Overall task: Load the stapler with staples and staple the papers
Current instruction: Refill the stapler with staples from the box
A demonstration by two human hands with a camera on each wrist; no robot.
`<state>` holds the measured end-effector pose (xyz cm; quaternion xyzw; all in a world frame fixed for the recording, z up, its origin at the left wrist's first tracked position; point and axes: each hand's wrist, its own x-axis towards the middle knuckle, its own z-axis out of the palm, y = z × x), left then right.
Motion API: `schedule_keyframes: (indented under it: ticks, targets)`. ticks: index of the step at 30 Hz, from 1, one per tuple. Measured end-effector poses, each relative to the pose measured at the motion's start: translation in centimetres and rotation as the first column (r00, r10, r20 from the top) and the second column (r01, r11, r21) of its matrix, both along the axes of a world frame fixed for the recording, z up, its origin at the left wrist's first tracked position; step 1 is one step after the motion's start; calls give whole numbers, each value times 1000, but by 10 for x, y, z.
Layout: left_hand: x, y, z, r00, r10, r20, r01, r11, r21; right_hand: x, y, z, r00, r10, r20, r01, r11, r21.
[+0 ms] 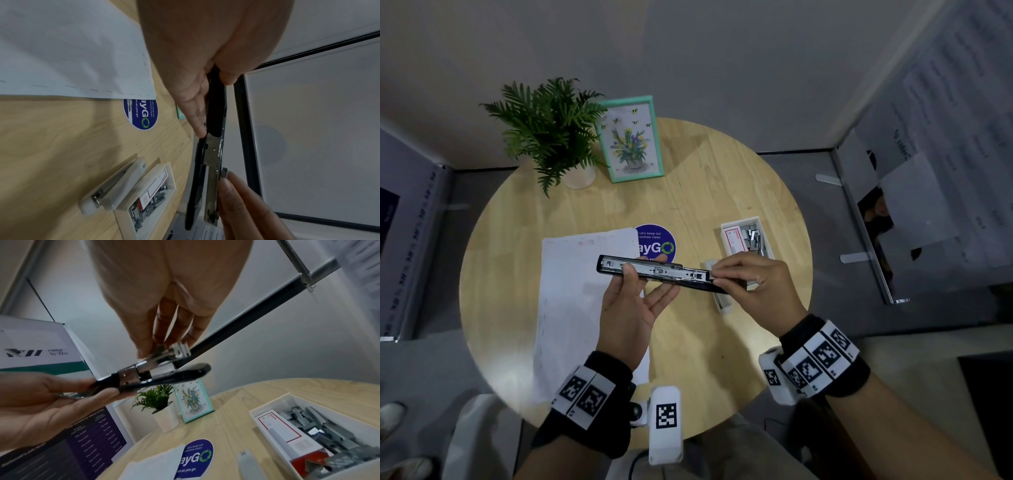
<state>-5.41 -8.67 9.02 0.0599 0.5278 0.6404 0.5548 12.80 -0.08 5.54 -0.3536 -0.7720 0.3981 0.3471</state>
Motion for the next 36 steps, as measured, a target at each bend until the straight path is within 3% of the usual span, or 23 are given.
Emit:
schedule_keyframes:
  ticks: [7,18,29,36]
  targets:
    - [5,-3,1,1000,-4,-11,4,1000,7,1,-4,-4,1000,4,27,-6,999,49]
    - [10,-9,-1,1000,-7,-16,7,1000,-8,7,-11,-9,1000,-17,-12,16,998,-55]
    - [15,-14,-2,1000,-5,-25,5,1000,-4,9,-12,-11,995,34,91,-39,998,53]
    - [16,-19,-3,999,-11,-40,10,1000,-23,10,-15,-10,996,46,73,-45,999,-18]
